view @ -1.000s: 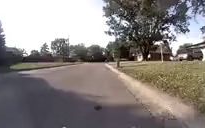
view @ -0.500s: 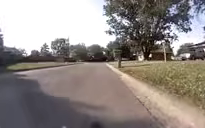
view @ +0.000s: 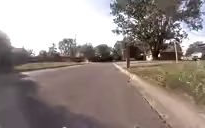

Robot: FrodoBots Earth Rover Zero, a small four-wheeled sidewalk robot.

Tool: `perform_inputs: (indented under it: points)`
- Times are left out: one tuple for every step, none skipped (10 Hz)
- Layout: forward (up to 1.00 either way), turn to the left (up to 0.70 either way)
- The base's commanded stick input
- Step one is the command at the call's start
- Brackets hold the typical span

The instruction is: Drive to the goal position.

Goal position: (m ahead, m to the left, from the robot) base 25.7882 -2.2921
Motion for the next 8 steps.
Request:
perform_inputs:
  points:
    - [0.85,0.0]
    - [0.85,0.0]
    - [0.85,0.0]
    - [0.85,-0.05]
    - [0.85,-0.17]
    - [0.85,-0.3]
    - [0.85,-0.1]
    - [0.85,0.0]
